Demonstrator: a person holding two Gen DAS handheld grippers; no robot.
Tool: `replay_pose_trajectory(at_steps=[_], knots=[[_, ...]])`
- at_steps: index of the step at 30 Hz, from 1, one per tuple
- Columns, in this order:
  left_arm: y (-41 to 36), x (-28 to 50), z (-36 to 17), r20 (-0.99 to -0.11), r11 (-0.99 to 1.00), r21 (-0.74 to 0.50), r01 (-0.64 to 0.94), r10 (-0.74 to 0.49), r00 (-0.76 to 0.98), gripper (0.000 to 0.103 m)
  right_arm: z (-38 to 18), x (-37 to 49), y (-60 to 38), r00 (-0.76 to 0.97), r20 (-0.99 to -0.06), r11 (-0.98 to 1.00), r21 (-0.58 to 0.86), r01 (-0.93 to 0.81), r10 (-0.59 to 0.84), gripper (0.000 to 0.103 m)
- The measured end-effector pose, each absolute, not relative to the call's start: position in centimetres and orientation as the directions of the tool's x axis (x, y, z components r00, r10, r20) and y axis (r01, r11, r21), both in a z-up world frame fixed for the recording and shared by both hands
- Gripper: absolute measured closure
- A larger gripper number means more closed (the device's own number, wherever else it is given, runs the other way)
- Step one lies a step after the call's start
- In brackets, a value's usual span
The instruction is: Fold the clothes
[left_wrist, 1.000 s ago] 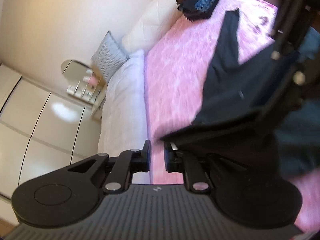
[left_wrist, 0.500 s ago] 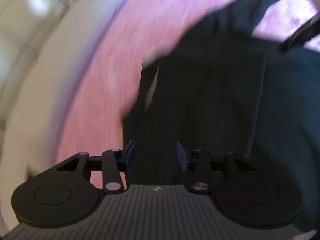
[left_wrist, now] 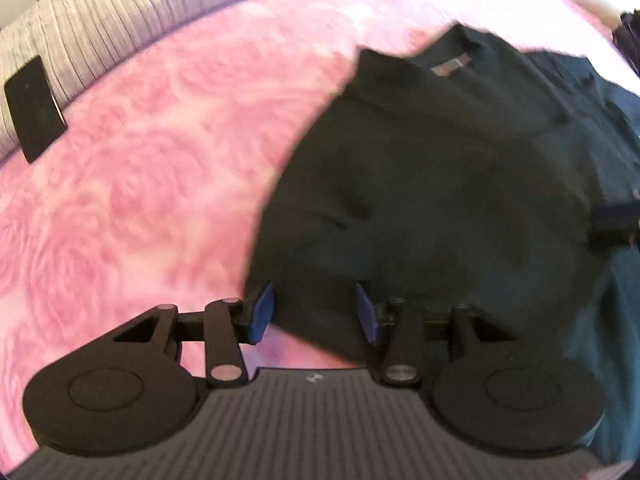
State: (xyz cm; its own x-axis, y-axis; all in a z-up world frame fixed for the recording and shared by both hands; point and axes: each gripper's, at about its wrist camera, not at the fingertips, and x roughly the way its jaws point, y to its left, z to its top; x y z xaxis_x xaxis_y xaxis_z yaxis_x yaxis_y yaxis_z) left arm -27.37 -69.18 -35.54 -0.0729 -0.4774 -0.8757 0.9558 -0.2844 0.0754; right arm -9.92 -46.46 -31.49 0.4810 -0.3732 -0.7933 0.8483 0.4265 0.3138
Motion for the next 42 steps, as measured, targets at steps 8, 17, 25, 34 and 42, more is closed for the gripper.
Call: replay_pose_trajectory(at_steps=[8,17,25,34,42], knots=[[-67.1,-19.4,-33.6,-0.876,-0.097,-0.164,0.982,-0.443,-0.190,0.063,-28.6,-3.5,-40.6,0.512,-0.802,0.600,0.254,0.759,-0.309,0.054],[-69.1,-17.9,-36.0,-0.772,0.019,-0.483,0.875,-0.480,-0.416,0.102,-29.1,-1.5,-40.4,0.456,-0.836,0.645,0.171,0.745,-0.305,0.052],[-72.1,-17.4,-30.3,-0.785,-0.095,-0.282,0.955,-0.549,-0.287,0.092,-29.4,-2.0,-40.5,0.430,-0.847,0.663,0.130,0.737,-0.312,0.052],[-63.2,-19.4,-31.6,-0.816,-0.090,-0.112,0.990,-0.560,-0.143,0.073,-28.5,-5.9,-42.6,0.303,-0.853,0.581,0.000,0.814,-0.425,0.042],[-55.3,-33.5,-35.3,-0.753,-0.585,0.438,0.683,-0.654,-0.078,0.059,-30.4,-15.6,-47.1,0.131,-0.860,0.333,-0.047,0.942,-0.492,0.042]])
